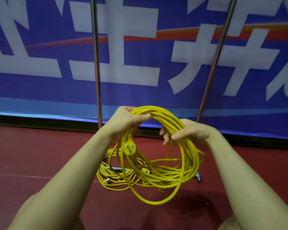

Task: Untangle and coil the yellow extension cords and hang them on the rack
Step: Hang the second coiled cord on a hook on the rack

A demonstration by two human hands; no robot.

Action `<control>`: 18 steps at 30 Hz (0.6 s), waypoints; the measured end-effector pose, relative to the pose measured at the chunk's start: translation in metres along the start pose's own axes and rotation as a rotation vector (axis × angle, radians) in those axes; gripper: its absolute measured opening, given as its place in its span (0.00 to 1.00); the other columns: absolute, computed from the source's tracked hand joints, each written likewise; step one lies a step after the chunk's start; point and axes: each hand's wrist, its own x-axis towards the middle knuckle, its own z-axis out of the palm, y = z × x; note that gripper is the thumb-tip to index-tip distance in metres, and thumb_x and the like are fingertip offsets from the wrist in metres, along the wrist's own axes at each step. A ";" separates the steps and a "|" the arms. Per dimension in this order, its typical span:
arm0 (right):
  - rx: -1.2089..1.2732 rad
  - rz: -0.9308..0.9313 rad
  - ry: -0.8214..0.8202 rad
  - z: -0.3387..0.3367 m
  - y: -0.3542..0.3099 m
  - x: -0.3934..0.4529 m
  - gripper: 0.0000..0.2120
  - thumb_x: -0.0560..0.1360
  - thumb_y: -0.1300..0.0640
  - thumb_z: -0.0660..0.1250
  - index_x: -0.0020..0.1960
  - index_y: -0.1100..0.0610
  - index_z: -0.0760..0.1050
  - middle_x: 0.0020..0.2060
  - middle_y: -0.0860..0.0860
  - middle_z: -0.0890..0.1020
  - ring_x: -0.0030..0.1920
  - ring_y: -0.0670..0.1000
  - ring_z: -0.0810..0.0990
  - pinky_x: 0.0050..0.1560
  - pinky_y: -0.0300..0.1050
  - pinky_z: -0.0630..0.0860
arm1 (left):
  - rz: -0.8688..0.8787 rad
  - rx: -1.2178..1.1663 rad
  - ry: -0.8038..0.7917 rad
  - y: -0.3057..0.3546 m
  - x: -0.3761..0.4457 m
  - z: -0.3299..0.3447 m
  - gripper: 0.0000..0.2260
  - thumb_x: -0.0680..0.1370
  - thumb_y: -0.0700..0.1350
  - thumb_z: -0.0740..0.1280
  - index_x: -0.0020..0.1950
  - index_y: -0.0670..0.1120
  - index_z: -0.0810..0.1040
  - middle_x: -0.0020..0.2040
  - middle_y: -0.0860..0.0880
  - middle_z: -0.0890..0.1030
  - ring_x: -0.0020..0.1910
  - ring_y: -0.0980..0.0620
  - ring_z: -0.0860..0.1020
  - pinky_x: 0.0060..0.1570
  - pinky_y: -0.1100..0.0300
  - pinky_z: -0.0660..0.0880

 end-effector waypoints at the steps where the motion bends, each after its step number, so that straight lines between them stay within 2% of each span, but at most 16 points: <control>1: -0.024 0.008 0.032 -0.002 0.002 -0.002 0.24 0.59 0.54 0.73 0.53 0.62 0.76 0.40 0.55 0.83 0.48 0.56 0.81 0.55 0.50 0.74 | 0.001 -0.026 0.005 0.001 0.000 0.001 0.10 0.73 0.39 0.71 0.33 0.45 0.74 0.24 0.50 0.63 0.22 0.55 0.59 0.24 0.63 0.56; 3: -0.076 0.035 0.105 -0.005 0.003 -0.006 0.22 0.59 0.53 0.74 0.51 0.60 0.78 0.42 0.57 0.84 0.51 0.57 0.81 0.59 0.53 0.73 | 0.009 -0.056 0.020 0.001 0.000 0.002 0.09 0.74 0.39 0.70 0.34 0.44 0.73 0.24 0.51 0.63 0.22 0.55 0.59 0.23 0.65 0.56; 5: -0.129 0.063 0.176 -0.006 0.004 -0.011 0.20 0.60 0.54 0.75 0.50 0.59 0.79 0.44 0.58 0.84 0.50 0.56 0.81 0.57 0.51 0.74 | 0.016 -0.064 0.053 0.000 0.002 0.003 0.09 0.74 0.39 0.69 0.34 0.44 0.74 0.24 0.51 0.63 0.21 0.56 0.59 0.21 0.66 0.58; 9: -0.131 0.016 0.404 -0.005 0.003 -0.015 0.07 0.68 0.65 0.74 0.45 0.61 0.78 0.34 0.58 0.80 0.35 0.55 0.80 0.42 0.48 0.79 | 0.004 -0.025 0.067 0.002 0.004 0.001 0.09 0.74 0.40 0.70 0.35 0.44 0.73 0.23 0.51 0.65 0.20 0.56 0.63 0.21 0.66 0.62; 11: -0.140 -0.018 0.510 -0.004 -0.001 -0.016 0.06 0.70 0.66 0.72 0.44 0.61 0.77 0.29 0.53 0.77 0.30 0.51 0.77 0.35 0.45 0.79 | -0.038 0.057 0.023 0.005 0.004 -0.006 0.06 0.73 0.39 0.71 0.38 0.42 0.75 0.24 0.49 0.71 0.21 0.54 0.72 0.22 0.65 0.70; 13: -0.158 -0.043 0.537 -0.003 -0.006 -0.017 0.05 0.70 0.66 0.72 0.44 0.61 0.77 0.27 0.50 0.77 0.29 0.48 0.77 0.33 0.41 0.78 | -0.101 0.090 -0.058 0.005 0.002 -0.013 0.06 0.71 0.37 0.72 0.43 0.41 0.76 0.29 0.45 0.78 0.30 0.48 0.82 0.28 0.61 0.77; 16: -0.161 -0.070 0.481 -0.001 -0.012 -0.018 0.05 0.70 0.68 0.71 0.45 0.63 0.77 0.29 0.54 0.80 0.31 0.50 0.80 0.38 0.41 0.78 | -0.107 0.166 -0.123 -0.002 -0.001 -0.021 0.14 0.64 0.38 0.77 0.47 0.40 0.78 0.38 0.41 0.83 0.43 0.42 0.84 0.42 0.56 0.80; 17: -0.164 -0.075 0.474 -0.001 -0.014 -0.018 0.06 0.70 0.68 0.71 0.45 0.63 0.76 0.31 0.55 0.80 0.32 0.51 0.81 0.38 0.41 0.78 | -0.095 0.173 -0.136 -0.004 -0.002 -0.021 0.15 0.65 0.38 0.77 0.49 0.40 0.78 0.39 0.42 0.84 0.44 0.43 0.84 0.44 0.56 0.80; 18: -0.175 -0.075 0.480 -0.001 -0.015 -0.019 0.06 0.70 0.68 0.71 0.45 0.63 0.76 0.32 0.55 0.80 0.31 0.51 0.81 0.36 0.41 0.77 | -0.084 0.157 -0.144 -0.005 -0.003 -0.020 0.13 0.67 0.37 0.75 0.49 0.40 0.77 0.37 0.44 0.83 0.41 0.44 0.84 0.42 0.57 0.80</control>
